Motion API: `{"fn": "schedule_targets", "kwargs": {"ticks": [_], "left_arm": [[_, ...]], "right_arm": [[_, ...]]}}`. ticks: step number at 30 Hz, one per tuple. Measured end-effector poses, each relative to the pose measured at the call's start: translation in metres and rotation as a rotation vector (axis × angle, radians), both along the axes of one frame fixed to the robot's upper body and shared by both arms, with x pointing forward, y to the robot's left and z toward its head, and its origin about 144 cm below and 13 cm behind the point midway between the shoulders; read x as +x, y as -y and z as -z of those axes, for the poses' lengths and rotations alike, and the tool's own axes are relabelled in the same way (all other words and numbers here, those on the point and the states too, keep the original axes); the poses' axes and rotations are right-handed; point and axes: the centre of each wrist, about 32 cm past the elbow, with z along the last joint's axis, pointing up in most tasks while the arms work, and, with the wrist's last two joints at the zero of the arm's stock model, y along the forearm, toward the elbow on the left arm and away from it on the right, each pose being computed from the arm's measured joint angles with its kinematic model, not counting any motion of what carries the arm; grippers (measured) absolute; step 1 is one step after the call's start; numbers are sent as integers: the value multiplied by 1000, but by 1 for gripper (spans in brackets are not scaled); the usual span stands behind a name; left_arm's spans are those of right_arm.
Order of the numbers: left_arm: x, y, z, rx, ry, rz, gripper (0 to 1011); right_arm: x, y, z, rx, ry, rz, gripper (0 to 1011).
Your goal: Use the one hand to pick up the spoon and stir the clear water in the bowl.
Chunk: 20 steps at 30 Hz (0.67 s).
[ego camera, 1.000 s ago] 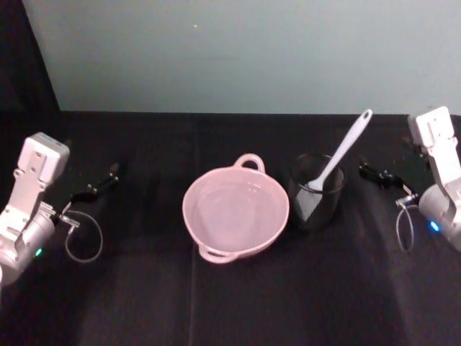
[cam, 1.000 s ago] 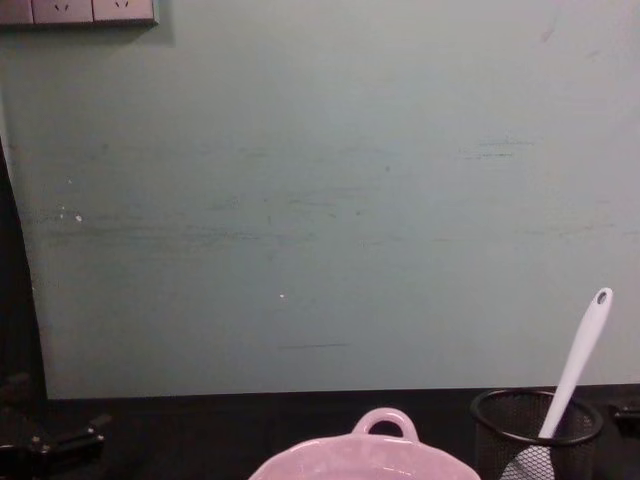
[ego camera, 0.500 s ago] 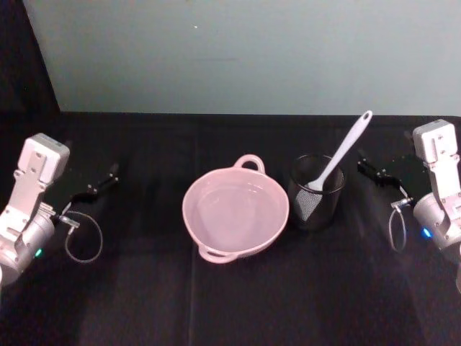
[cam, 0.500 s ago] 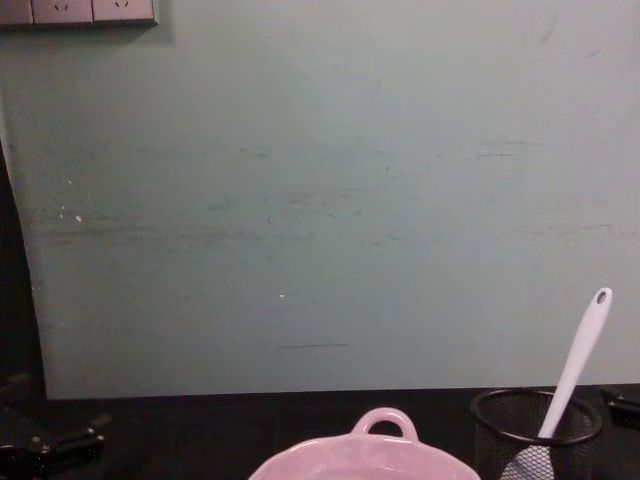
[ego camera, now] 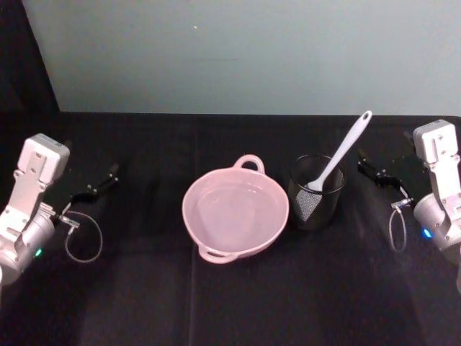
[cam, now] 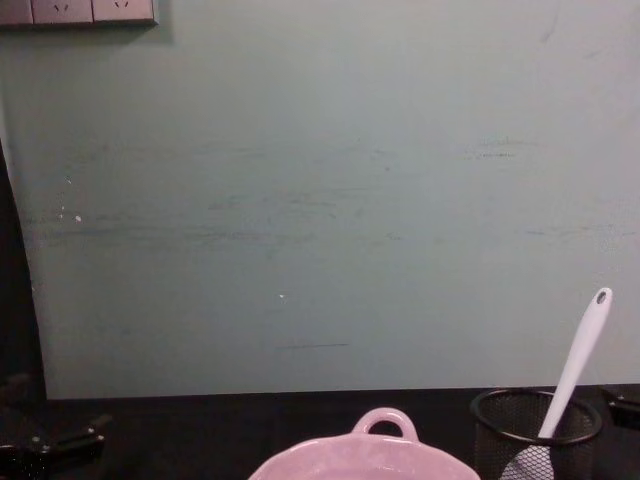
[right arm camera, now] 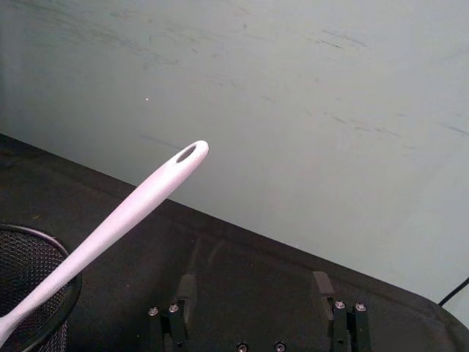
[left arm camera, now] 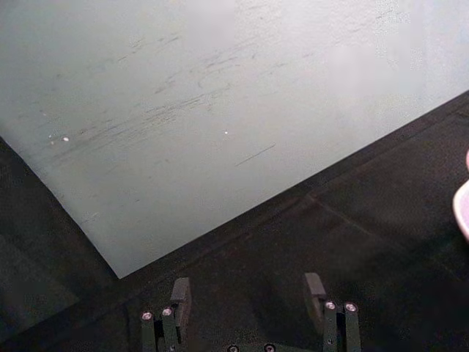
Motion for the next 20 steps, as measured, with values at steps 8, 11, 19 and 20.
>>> {"fn": "schedule_targets", "kwargs": {"ticks": [8,11,19,20], "left_arm": [[0,0,0,0,0,0,1011],[0,0,0,0,0,0,1011],[0,0,0,0,0,0,1011],[0,0,0,0,0,0,1011]], "right_arm": [[0,0,0,0,-2,-1,1003],[0,0,0,1,-2,-1,1002],[0,0,0,0,-3,-1,1003],[0,0,0,0,-3,-1,1002]]}}
